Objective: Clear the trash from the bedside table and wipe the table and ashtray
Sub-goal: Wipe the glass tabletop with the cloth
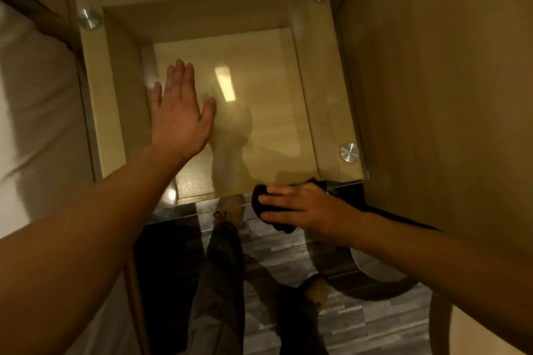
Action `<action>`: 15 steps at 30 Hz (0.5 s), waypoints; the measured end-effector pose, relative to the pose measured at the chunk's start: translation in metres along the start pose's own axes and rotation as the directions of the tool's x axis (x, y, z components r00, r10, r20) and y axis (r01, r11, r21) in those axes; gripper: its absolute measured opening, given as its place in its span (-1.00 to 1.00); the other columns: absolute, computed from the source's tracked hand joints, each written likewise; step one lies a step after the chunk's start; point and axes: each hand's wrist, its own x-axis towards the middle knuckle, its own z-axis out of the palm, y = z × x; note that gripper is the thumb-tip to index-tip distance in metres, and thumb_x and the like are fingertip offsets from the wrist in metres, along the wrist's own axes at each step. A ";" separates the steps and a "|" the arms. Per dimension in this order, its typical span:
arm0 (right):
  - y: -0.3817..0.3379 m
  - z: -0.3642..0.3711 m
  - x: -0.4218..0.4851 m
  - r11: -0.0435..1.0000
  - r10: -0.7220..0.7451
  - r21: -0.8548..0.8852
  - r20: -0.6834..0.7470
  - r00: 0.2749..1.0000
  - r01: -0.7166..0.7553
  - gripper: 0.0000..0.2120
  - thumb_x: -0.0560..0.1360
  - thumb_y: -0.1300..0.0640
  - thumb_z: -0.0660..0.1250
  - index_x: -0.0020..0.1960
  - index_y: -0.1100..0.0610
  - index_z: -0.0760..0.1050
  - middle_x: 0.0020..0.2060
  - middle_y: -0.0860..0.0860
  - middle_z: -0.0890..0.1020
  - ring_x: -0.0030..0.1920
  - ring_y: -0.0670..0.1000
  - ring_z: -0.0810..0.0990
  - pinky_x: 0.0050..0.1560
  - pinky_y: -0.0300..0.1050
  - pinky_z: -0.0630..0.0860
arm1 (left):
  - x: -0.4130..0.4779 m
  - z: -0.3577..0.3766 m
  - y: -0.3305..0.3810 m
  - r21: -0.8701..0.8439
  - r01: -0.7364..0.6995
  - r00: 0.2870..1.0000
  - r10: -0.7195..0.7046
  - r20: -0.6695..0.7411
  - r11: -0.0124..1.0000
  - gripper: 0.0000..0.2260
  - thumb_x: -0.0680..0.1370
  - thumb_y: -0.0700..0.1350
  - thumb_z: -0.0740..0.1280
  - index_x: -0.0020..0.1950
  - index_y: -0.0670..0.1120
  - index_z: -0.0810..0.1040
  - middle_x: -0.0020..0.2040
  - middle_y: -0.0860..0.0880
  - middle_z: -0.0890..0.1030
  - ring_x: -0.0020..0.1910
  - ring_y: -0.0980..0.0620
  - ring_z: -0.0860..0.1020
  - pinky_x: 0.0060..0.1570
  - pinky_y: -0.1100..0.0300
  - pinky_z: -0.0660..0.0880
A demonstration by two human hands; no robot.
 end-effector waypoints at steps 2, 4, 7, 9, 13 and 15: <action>-0.013 0.006 -0.016 0.999 -0.010 0.048 -0.010 1.000 0.010 -0.55 0.55 0.41 0.31 0.40 0.14 0.57 0.46 0.12 0.51 0.48 0.20 0.46 0.26 0.07 0.44 | 0.000 0.001 0.023 -0.015 -0.060 0.998 0.060 0.002 0.998 -0.34 0.70 0.18 0.04 0.71 -0.12 0.00 0.73 -0.14 0.02 0.71 -0.09 -0.03 0.64 -0.12 -0.09; -0.019 0.003 -0.028 0.996 0.032 0.079 -0.002 0.999 -0.032 -0.54 0.62 0.36 0.22 0.47 0.11 0.51 0.52 0.08 0.43 0.52 0.14 0.40 0.32 0.04 0.39 | 0.003 0.009 0.048 -0.019 -0.125 0.991 0.125 0.040 0.992 -0.33 0.69 0.21 -0.01 0.71 -0.10 -0.04 0.73 -0.11 -0.03 0.71 -0.06 -0.08 0.65 -0.11 -0.11; -0.004 -0.023 -0.031 0.977 0.179 0.129 -0.079 0.981 -0.168 -0.44 0.59 0.34 0.20 0.55 0.02 0.38 0.59 0.02 0.32 0.59 0.04 0.29 0.29 0.11 0.43 | 0.010 0.026 0.073 0.012 -0.157 0.985 0.155 0.073 0.988 -0.33 0.70 0.22 -0.09 0.72 -0.08 -0.11 0.73 -0.07 -0.12 0.70 -0.02 -0.16 0.65 -0.11 -0.18; 0.024 -0.051 -0.021 0.959 0.278 0.105 -0.167 0.946 -0.263 -0.39 0.55 0.28 0.15 0.57 -0.02 0.28 0.59 -0.02 0.28 0.59 0.03 0.26 0.30 0.13 0.42 | 0.012 0.036 0.079 0.052 -0.155 0.985 0.151 0.083 0.986 -0.34 0.70 0.23 -0.13 0.72 -0.08 -0.14 0.73 -0.07 -0.15 0.70 -0.01 -0.19 0.64 -0.13 -0.20; 0.104 -0.110 0.020 0.924 0.374 0.020 -0.273 0.887 -0.383 -0.31 0.50 0.44 0.29 0.57 0.06 0.30 0.57 0.12 0.35 0.55 0.19 0.36 0.36 0.39 0.43 | 0.012 0.047 0.079 0.121 -0.156 0.987 0.150 0.058 0.980 -0.36 0.72 0.22 -0.15 0.71 -0.10 -0.10 0.72 -0.09 -0.10 0.70 -0.03 -0.17 0.64 -0.20 -0.11; 0.141 -0.135 0.048 0.919 0.365 -0.033 -0.297 0.882 -0.392 -0.32 0.47 0.47 0.37 0.54 0.13 0.38 0.55 0.17 0.38 0.54 0.22 0.37 0.38 0.38 0.42 | 0.011 0.048 0.079 0.126 -0.158 0.986 0.149 0.071 0.979 -0.37 0.72 0.21 -0.14 0.71 -0.10 -0.09 0.72 -0.09 -0.11 0.70 -0.04 -0.17 0.64 -0.20 -0.11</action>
